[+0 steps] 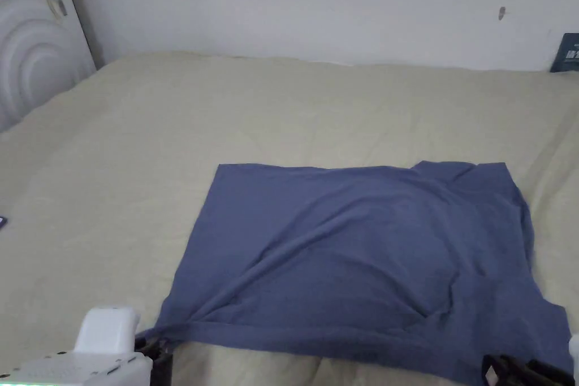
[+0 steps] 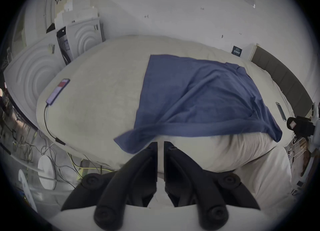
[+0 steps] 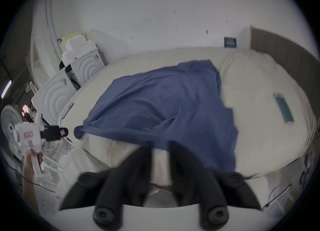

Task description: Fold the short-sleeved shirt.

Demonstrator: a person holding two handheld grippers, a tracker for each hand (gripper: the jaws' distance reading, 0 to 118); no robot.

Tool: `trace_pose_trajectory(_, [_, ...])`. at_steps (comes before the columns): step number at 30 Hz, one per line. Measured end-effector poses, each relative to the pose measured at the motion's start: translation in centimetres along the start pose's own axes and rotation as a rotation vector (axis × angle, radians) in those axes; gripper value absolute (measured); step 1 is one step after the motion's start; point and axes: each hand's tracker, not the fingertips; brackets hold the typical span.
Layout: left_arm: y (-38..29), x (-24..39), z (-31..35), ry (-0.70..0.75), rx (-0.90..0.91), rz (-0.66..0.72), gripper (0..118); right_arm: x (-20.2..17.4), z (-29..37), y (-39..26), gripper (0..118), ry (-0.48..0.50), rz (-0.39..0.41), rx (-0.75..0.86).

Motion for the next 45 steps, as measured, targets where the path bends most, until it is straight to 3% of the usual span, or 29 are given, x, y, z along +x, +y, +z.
trace_pose_trajectory(1, [-0.5, 0.3, -0.2, 0.005, 0.001, 0.008, 1, 0.1, -0.9, -0.5, 14, 0.004, -0.017, -0.031])
trace_pose_trajectory(3, [-1.2, 0.1, -0.4, -0.018, -0.041, 0.026, 0, -0.2, -2.2, -1.2, 13, 0.020, -0.014, -0.110])
trace_pose_trajectory(5, [-1.8, -0.2, -0.5, 0.004, -0.055, 0.035, 0, -0.5, -2.7, -1.6, 6, -0.005, 0.047, -0.090])
trace_pose_trajectory(11, [-1.2, -1.8, -0.7, 0.040, -0.035, 0.048, 0, -0.3, -3.7, -1.3, 5, 0.028, 0.049, -0.102])
trace_pose_trajectory(12, [-1.3, -3.1, -1.5, 0.045, -0.037, 0.046, 23, -0.3, -3.8, -1.2, 5, 0.026, 0.052, -0.101])
trace_pose_trajectory(14, [-0.7, -4.1, -2.2, 0.067, -0.049, 0.022, 89, -0.3, -3.9, -1.0, 5, 0.031, 0.064, -0.111])
trace_pose_trajectory(15, [-0.7, -4.6, -2.8, 0.065, -0.050, 0.008, 109, -0.3, -4.0, -1.0, 5, 0.034, 0.067, -0.112])
trace_pose_trajectory(24, [0.7, -6.8, -7.5, 0.041, -0.102, -0.020, 104, -0.7, -4.3, -1.3, 5, 0.005, 0.094, -0.163])
trace_pose_trajectory(25, [0.7, -6.9, -7.9, 0.030, -0.106, -0.034, 96, -0.8, -4.4, -1.4, 5, -0.008, 0.099, -0.174])
trace_pose_trajectory(26, [0.7, -6.9, -8.0, 0.015, -0.103, -0.039, 76, -0.7, -4.4, -1.4, 5, -0.009, 0.094, -0.168])
trace_pose_trajectory(27, [0.7, -6.9, -8.1, -0.011, -0.104, -0.040, 32, -0.7, -4.5, -1.4, 5, -0.013, 0.089, -0.172])
trace_pose_trajectory(28, [0.8, -6.5, -7.6, -0.012, -0.106, -0.035, 7, -0.6, -4.5, -1.3, 5, -0.014, 0.076, -0.179])
trace_pose_trajectory(33, [0.1, -5.7, -6.4, -0.074, -0.075, -0.024, 3, 0.2, -4.4, -1.3, 5, -0.035, 0.055, -0.175])
trace_pose_trajectory(42, [0.2, -5.4, -6.5, -0.061, -0.070, -0.012, 2, 1.8, -2.5, -1.2, 6, -0.073, 0.020, -0.139])
trace_pose_trajectory(43, [0.3, -5.4, -6.5, -0.055, -0.058, -0.010, 2, 2.1, -2.0, -1.3, 17, -0.088, 0.022, -0.123])
trace_pose_trajectory(44, [0.9, -5.7, -6.4, -0.051, -0.054, -0.009, 2, 2.5, -1.6, -1.3, 44, -0.102, 0.026, -0.121])
trace_pose_trajectory(45, [1.2, -5.9, -6.2, -0.054, -0.052, -0.010, 2, 2.9, -1.4, -1.3, 89, -0.130, 0.042, -0.133])
